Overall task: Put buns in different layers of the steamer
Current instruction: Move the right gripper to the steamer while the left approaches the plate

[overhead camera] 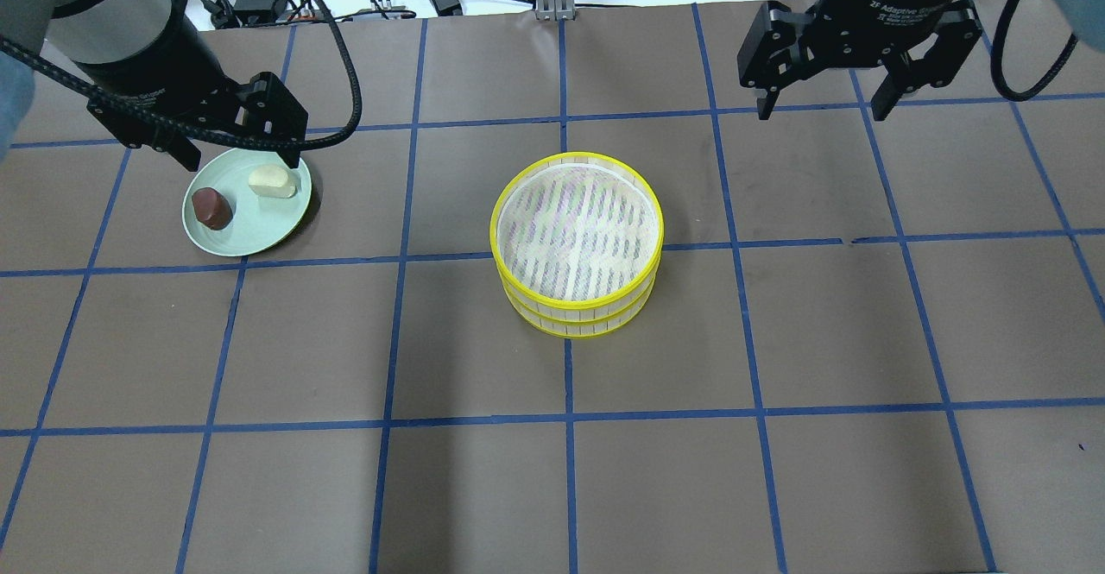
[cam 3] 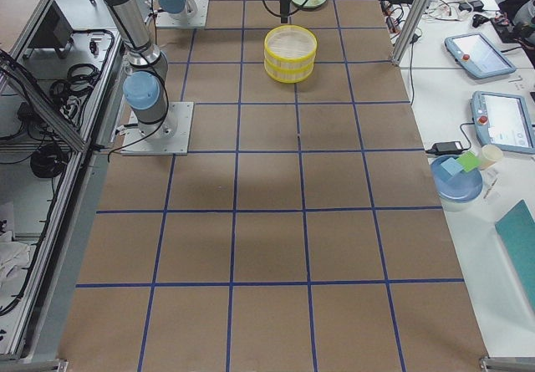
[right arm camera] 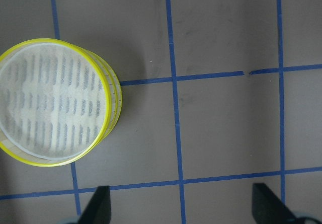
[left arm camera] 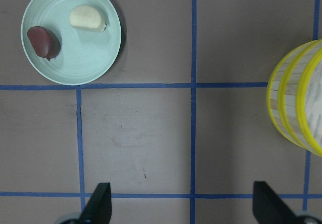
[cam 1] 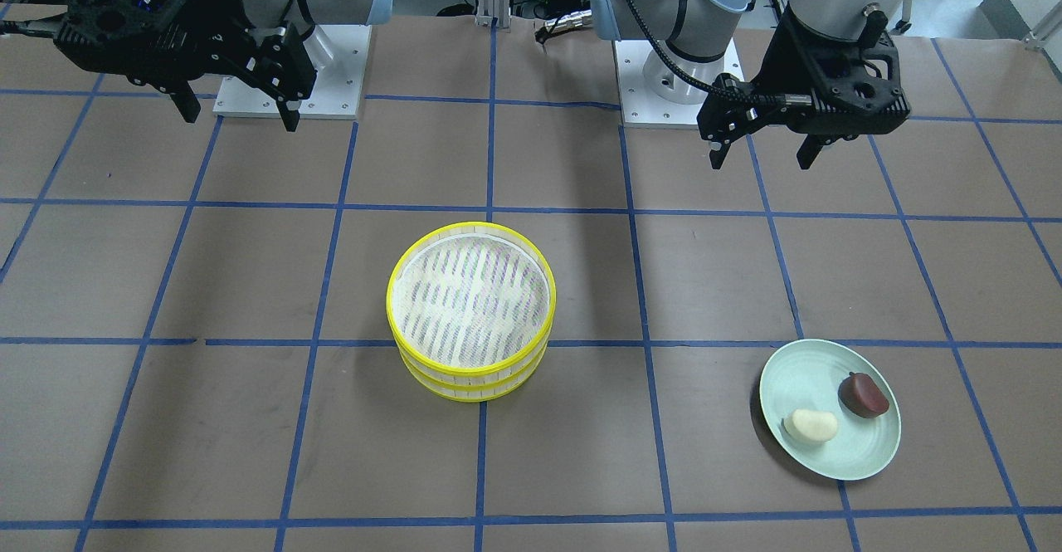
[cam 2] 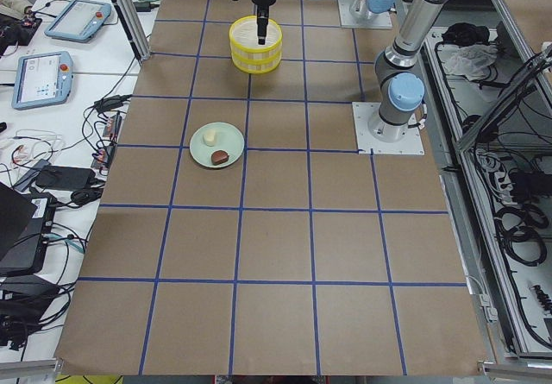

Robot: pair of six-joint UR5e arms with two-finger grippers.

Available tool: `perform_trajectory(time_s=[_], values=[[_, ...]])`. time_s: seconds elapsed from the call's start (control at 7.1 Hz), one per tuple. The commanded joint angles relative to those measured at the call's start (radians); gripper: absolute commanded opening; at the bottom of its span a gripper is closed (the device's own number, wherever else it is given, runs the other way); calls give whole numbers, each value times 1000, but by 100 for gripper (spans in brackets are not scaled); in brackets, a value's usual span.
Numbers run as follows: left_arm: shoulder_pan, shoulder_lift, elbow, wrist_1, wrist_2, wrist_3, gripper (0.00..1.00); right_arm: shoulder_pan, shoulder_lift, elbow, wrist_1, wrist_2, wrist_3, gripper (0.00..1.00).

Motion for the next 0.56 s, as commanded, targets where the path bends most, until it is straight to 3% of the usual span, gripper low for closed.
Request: perform_trajectory(time_s=[0.0, 0.28, 0.42], values=[[0, -1, 0, 0, -1, 0, 100, 13, 32, 51, -58, -17, 10, 100], [41, -8, 0, 2, 6, 5, 100, 80, 142, 96, -203, -10, 24, 100], [120, -25, -9, 4, 14, 24, 100, 116, 213, 137, -291, -10, 41, 100]])
